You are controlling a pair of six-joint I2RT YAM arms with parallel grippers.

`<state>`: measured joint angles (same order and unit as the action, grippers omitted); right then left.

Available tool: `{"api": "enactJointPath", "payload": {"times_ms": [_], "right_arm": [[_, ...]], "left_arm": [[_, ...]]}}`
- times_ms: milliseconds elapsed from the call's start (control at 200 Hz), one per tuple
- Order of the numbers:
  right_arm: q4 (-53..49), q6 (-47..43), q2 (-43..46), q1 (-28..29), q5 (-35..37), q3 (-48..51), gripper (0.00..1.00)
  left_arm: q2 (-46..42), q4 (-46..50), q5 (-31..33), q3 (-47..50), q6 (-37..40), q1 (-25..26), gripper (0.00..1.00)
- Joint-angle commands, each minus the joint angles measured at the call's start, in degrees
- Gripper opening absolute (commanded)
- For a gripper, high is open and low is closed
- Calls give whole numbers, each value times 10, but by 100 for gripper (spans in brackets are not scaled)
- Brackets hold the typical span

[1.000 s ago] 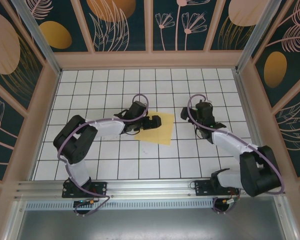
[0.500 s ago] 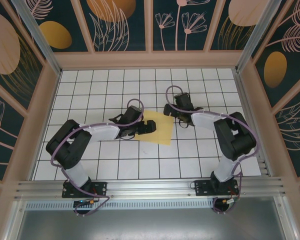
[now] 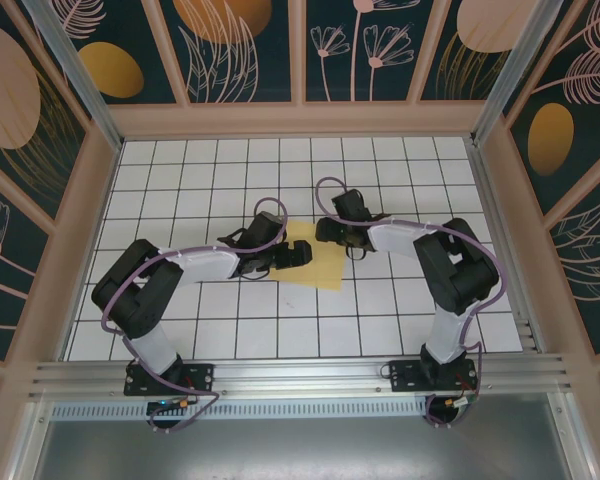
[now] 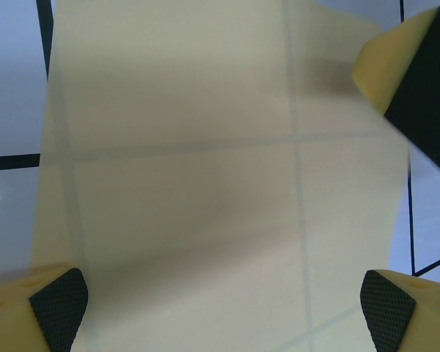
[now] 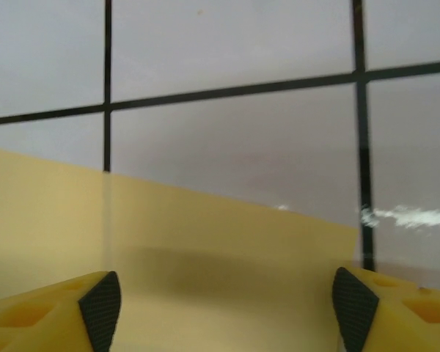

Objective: Fold a paper plane with a square sheet of paper (fold left side to right side)
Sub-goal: Pick up the square sheet of paper from the center of the table.

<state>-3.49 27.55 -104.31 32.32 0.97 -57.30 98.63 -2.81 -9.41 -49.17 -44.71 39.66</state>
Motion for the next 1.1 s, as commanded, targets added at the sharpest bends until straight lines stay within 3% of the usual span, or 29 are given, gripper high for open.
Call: {"api": "enactJointPath", "payload": {"times_ms": [0,90,260,490,631,931,1096], "right_arm": [[-35,12,-12,21,-43,-10,76],[-43,9,-16,30,-41,-16,75],[-41,4,-12,31,-39,-13,64],[20,1,32,-1,-103,25,38],[69,12,67,-29,-156,62,29],[189,17,170,-109,-299,151,23],[225,-2,259,-160,-403,179,23]], "left_arm": [[15,18,-7,16,-12,1,98],[15,16,-6,18,-11,1,99],[-1,13,0,23,-11,0,98],[-56,32,18,20,13,-2,99],[-89,48,15,19,30,-17,98],[-200,19,-38,54,66,-95,99],[-270,-12,-68,48,110,-105,98]]}}
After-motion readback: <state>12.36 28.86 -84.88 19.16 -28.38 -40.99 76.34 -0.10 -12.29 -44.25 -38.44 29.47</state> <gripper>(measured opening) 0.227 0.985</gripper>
